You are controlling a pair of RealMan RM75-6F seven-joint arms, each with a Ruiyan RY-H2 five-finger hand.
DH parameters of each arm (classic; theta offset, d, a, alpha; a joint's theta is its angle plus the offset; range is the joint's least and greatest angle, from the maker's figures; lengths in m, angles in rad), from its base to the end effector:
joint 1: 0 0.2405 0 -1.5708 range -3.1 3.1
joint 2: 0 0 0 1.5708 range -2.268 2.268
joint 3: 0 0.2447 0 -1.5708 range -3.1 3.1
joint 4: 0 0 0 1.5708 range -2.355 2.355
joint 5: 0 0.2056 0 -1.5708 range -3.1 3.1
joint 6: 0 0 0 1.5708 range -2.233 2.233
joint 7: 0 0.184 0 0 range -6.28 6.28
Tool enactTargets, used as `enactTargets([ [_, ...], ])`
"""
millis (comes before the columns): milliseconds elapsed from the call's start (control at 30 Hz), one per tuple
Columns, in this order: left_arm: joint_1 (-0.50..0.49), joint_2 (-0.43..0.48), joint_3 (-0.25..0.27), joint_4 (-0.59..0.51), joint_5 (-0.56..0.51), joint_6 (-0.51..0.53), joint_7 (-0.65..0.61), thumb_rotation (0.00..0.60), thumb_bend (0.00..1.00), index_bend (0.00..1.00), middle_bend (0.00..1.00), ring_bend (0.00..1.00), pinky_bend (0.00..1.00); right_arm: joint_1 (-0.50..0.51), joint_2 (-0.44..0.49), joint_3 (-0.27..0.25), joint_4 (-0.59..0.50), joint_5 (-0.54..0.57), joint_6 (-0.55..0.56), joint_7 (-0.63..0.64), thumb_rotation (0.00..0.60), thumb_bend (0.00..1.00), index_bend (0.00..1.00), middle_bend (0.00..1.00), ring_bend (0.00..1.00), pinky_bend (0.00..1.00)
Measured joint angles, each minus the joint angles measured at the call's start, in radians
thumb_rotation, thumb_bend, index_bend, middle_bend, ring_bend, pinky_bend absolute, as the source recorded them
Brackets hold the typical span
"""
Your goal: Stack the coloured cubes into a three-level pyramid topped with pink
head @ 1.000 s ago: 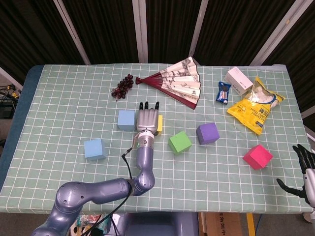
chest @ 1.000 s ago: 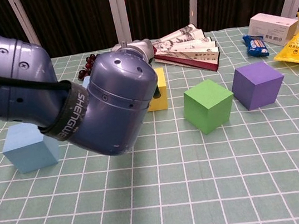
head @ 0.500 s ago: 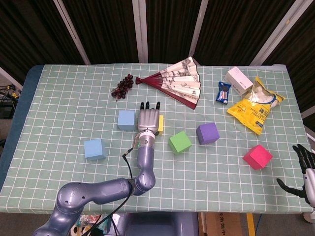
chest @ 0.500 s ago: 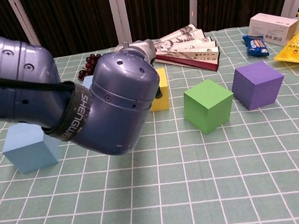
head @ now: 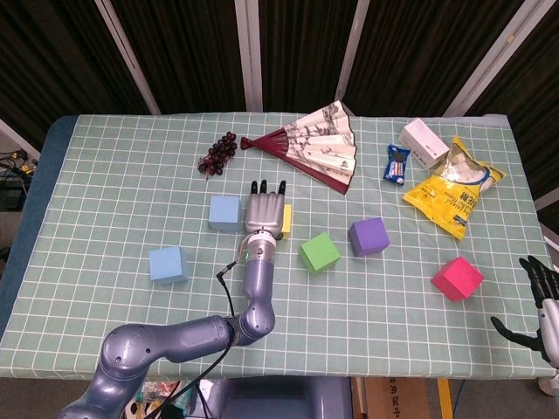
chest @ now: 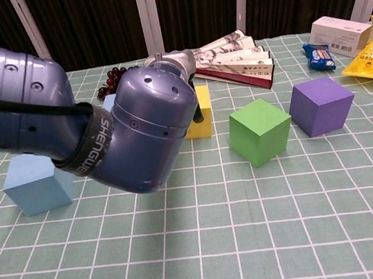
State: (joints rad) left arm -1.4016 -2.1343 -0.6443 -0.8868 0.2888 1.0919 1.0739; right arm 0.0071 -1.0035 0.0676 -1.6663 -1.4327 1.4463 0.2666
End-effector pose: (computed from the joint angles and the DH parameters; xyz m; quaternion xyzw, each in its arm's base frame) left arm 0.0397 0.4385 -0.1147 -0.6776 -0.4119 -0.2782 0.5421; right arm -0.3243 -0.1983 0.1907 0.5118 -0.4839 0.4134 0.5770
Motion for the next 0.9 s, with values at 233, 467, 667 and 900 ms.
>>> enactTargets([
  [233,0.003,0.001,0.007,-0.002,0.011,-0.003,0.001,0.600,0.25,0.01,0.45,0.06,0.00,0.000,0.001,0.000,-0.001,0.000,-0.001,0.001,0.600,0.24,0.00,0.00,0.00,0.00],
  [467,0.005,-0.001,0.009,0.002,0.019,-0.005,-0.004,0.600,0.25,0.01,0.45,0.06,0.00,0.000,0.002,-0.001,-0.001,0.000,-0.002,0.003,0.600,0.24,0.00,0.00,0.00,0.00],
  [667,0.002,-0.005,0.006,0.006,0.024,-0.007,-0.009,0.600,0.25,0.01,0.45,0.06,0.00,0.001,0.003,-0.001,-0.003,0.001,-0.004,0.003,0.600,0.24,0.00,0.00,0.00,0.00],
  [900,0.002,-0.008,0.004,0.011,0.027,-0.007,-0.010,0.600,0.25,0.01,0.45,0.06,0.00,0.001,0.003,-0.001,-0.003,0.003,-0.005,0.004,0.600,0.24,0.00,0.00,0.00,0.00],
])
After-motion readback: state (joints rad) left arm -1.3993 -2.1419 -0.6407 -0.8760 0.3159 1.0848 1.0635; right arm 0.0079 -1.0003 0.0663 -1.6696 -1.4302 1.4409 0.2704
